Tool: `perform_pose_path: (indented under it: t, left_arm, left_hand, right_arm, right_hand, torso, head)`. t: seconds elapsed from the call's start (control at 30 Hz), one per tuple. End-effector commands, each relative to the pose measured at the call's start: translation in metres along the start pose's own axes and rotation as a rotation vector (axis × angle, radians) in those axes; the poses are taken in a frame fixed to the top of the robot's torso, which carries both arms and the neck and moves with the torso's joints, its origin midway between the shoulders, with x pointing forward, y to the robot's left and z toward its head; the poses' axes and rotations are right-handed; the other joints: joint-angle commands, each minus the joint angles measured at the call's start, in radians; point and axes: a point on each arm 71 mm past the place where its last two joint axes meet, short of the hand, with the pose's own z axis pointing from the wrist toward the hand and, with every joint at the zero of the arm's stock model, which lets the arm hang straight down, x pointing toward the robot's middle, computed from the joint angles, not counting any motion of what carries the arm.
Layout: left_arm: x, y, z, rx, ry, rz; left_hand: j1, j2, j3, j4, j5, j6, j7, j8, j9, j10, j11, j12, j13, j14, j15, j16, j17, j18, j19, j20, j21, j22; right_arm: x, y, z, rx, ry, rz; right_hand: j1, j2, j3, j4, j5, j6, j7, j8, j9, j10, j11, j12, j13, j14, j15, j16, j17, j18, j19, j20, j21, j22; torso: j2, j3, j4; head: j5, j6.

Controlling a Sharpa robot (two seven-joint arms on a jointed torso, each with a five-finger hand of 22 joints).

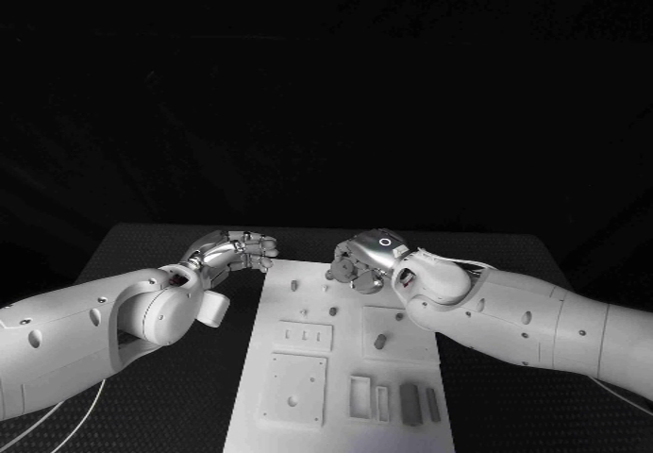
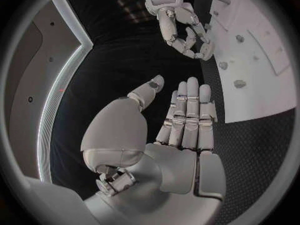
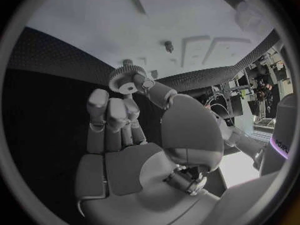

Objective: Assemble the parts on the task board

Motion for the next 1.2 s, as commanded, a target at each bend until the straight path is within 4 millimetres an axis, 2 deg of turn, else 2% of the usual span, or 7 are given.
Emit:
perform_pose_path:
  t: [0.03, 0.23, 0.5, 0.87, 1.2]
  left_arm:
    - [0.003, -0.002, 0.001, 0.013, 0.012, 0.000]
    - [0.004, -0.002, 0.002, 0.013, 0.015, -0.001]
    - [0.005, -0.002, 0.003, 0.014, 0.017, -0.001]
    - [0.005, -0.002, 0.003, 0.013, 0.018, 0.000]
    - [0.005, -0.002, 0.004, 0.013, 0.018, 0.000]
  left_hand:
    - [-0.009, -0.001, -0.001, -0.006, -0.005, -0.004, 0.001, -0.005, 0.002, 0.005, 0.000, -0.004, 0.002, 0.003, 0.005, -0.003, 0.002, 0.014, -0.008, 0.000, 0.005, 0.015]
    - [-0.010, -0.001, -0.001, -0.006, -0.005, -0.004, 0.001, -0.005, 0.002, 0.005, 0.000, -0.004, 0.002, 0.003, 0.005, -0.004, 0.002, 0.014, -0.008, 0.000, 0.005, 0.015]
    - [-0.010, -0.001, -0.001, -0.007, -0.005, -0.004, 0.001, -0.005, 0.002, 0.006, 0.000, -0.004, 0.002, 0.003, 0.005, -0.004, 0.003, 0.014, -0.008, 0.000, 0.005, 0.015]
    - [-0.011, -0.001, 0.000, -0.007, -0.005, -0.004, 0.001, -0.005, 0.002, 0.006, 0.000, -0.004, 0.002, 0.003, 0.005, -0.004, 0.003, 0.014, -0.008, 0.000, 0.005, 0.015]
    - [-0.011, -0.001, 0.000, -0.007, -0.006, -0.004, 0.001, -0.006, 0.002, 0.006, 0.000, -0.005, 0.002, 0.003, 0.005, -0.005, 0.004, 0.014, -0.008, 0.000, 0.005, 0.015]
  right_arm:
    - [0.002, 0.010, 0.004, -0.011, -0.013, -0.050]
    - [0.011, 0.028, 0.012, -0.039, 0.009, -0.050]
    - [0.023, 0.036, 0.017, -0.050, 0.033, -0.057]
    - [0.026, 0.037, 0.020, -0.047, 0.047, -0.065]
    - [0.030, 0.035, 0.019, -0.042, 0.075, -0.076]
  right_hand:
    - [0.000, -0.012, 0.006, -0.001, -0.001, 0.175, -0.027, 0.010, 0.031, 0.004, -0.004, 0.000, -0.001, -0.001, -0.007, -0.003, 0.001, 0.044, 0.005, -0.002, 0.003, 0.009]
    - [0.001, -0.014, 0.008, 0.001, -0.001, 0.174, -0.027, 0.010, 0.031, 0.002, -0.004, -0.003, -0.004, -0.001, -0.007, -0.004, 0.001, 0.044, 0.006, -0.002, 0.003, 0.008]
    - [0.001, -0.014, 0.009, 0.001, -0.001, 0.173, -0.027, 0.009, 0.031, 0.002, -0.004, -0.004, -0.004, -0.001, -0.007, -0.004, 0.001, 0.044, 0.006, -0.002, 0.003, 0.008]
    - [0.001, -0.015, 0.010, 0.002, -0.001, 0.172, -0.027, 0.009, 0.031, -0.001, -0.004, -0.006, -0.007, -0.001, -0.007, -0.005, 0.001, 0.044, 0.006, -0.002, 0.003, 0.008]
    - [0.001, -0.017, 0.012, 0.003, -0.001, 0.171, -0.027, 0.009, 0.031, -0.003, -0.003, -0.009, -0.009, -0.001, -0.007, -0.006, 0.002, 0.044, 0.006, -0.002, 0.003, 0.008]
  torso:
    - [0.001, -0.0012, 0.0013]
    - [0.002, -0.0003, 0.0042]
    - [0.002, -0.0003, 0.0049]
    - [0.002, 0.0001, 0.0014]
    - [0.002, 0.0008, 0.0014]
  head:
    - [-0.002, 0.002]
    - [-0.002, -0.001]
    - [0.000, -0.004]
    - [0.002, -0.005]
    - [0.004, -0.008]
